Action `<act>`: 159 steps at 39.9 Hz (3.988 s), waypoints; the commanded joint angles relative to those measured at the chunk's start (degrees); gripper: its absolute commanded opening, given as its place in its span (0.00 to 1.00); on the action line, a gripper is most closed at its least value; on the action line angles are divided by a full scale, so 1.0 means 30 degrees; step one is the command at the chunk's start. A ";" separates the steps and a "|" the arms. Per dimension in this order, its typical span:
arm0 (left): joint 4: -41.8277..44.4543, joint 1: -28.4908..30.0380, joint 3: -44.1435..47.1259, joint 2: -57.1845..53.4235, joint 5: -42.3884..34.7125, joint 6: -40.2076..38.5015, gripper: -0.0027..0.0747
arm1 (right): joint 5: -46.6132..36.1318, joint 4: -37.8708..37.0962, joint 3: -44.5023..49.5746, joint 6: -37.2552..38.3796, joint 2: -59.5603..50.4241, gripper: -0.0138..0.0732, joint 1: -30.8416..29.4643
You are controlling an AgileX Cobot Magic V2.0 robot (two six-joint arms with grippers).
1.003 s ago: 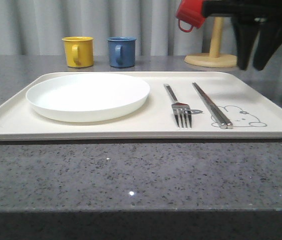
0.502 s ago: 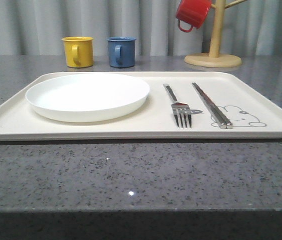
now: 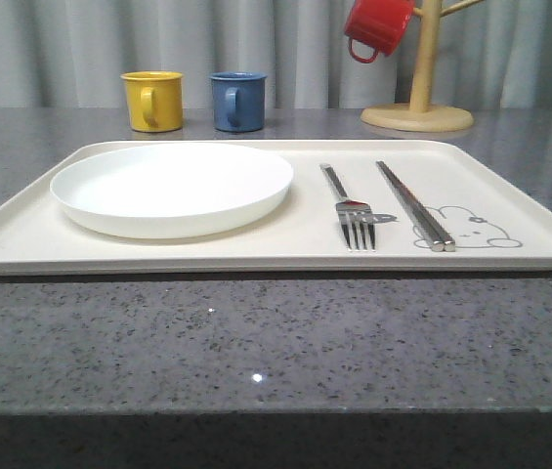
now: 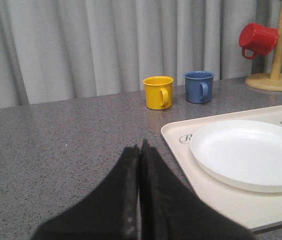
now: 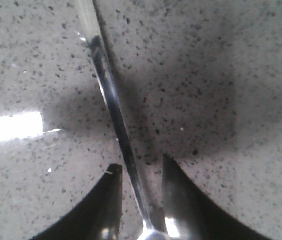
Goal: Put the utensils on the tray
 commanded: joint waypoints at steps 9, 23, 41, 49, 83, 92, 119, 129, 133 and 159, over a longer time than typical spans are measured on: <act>-0.0198 -0.0013 -0.0453 0.0248 -0.1601 -0.0230 0.01 | 0.0181 -0.0027 -0.0592 -0.0233 0.0018 0.43 -0.0112; -0.0198 -0.0013 -0.0453 0.0248 -0.1601 -0.0230 0.01 | 0.0670 -0.0027 -0.0614 -0.0233 -0.0094 0.08 -0.0112; -0.0198 -0.0013 -0.0453 0.0248 -0.1636 -0.0230 0.01 | 0.1901 0.0007 -0.0614 0.2353 -0.4063 0.08 0.2117; -0.0198 -0.0013 -0.0453 0.0248 -0.1636 -0.0230 0.01 | 0.1901 0.0348 -0.0614 0.3569 -0.4544 0.08 0.5254; -0.0198 -0.0013 -0.0453 0.0248 -0.1601 -0.0230 0.01 | 0.1272 0.1842 -0.0591 0.6015 -0.0823 0.08 0.9108; -0.0198 -0.0013 -0.0453 0.0248 -0.1601 -0.0230 0.01 | 0.0880 0.1842 -0.0591 0.6015 -0.0615 0.18 0.9108; -0.0198 -0.0013 -0.0453 0.0248 -0.1601 -0.0230 0.01 | 0.1700 0.1647 -0.2443 0.5515 -0.2721 0.35 0.9108; -0.0198 -0.0013 -0.0453 0.0248 -0.1601 -0.0230 0.01 | 0.1024 0.1543 -0.1677 0.3610 -0.5944 0.25 0.9108; -0.0198 -0.0013 -0.0453 0.0248 -0.1601 -0.0230 0.01 | -0.0014 0.1530 -0.0353 0.3304 -0.7412 0.17 0.9108; -0.0198 -0.0013 -0.0453 0.0248 -0.1601 -0.0230 0.01 | -1.4888 -0.0992 1.9107 0.1372 -2.3447 0.09 0.9108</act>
